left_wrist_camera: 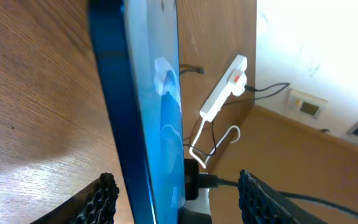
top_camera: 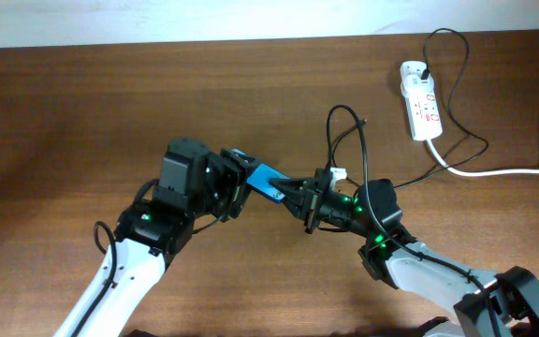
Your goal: Plug charger to phone and switch on socket
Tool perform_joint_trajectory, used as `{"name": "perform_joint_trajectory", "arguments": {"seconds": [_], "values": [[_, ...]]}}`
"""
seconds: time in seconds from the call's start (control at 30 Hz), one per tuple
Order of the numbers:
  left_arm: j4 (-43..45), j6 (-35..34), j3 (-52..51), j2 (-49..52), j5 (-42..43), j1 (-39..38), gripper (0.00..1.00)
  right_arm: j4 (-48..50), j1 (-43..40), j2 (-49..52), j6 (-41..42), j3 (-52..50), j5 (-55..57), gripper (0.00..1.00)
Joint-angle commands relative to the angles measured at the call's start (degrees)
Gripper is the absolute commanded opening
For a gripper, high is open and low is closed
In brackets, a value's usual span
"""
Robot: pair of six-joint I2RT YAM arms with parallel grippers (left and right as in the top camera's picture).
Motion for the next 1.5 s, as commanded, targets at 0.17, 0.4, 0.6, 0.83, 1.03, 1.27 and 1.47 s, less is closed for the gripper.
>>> {"name": "perform_joint_trajectory", "arguments": {"seconds": [0.17,0.4,0.6,0.83,1.03,1.27,1.47], "values": [[0.11,-1.95,-0.42,0.13,-2.86,-0.39,0.54,1.07,1.11,-0.33,-0.33,2.03,0.39,0.04],[0.11,-1.95,-0.42,0.13,-4.13,-0.39,0.47,1.09,1.11,-0.33,-0.33,2.01,0.02,0.04],[0.11,-1.95,-0.42,0.24,-4.31,-0.39,0.47,1.53,1.11,-0.33,-0.33,2.01,0.00,0.04],[0.13,-1.95,-0.42,2.29,-4.11,-0.46,0.38,3.02,1.11,-0.33,-0.33,2.01,-0.20,0.04],[1.18,-1.95,-0.42,2.73,-4.11,-0.72,0.31,2.95,1.11,-0.33,-0.33,2.01,-0.17,0.04],[2.69,-1.95,-0.42,2.73,-3.87,-0.72,0.27,2.69,1.09,-0.33,-0.33,2.01,-0.17,0.04],[2.69,-1.97,-0.42,2.73,-3.67,-0.72,0.19,-0.48,1.01,-0.33,-0.33,2.01,-0.20,0.04]]}}
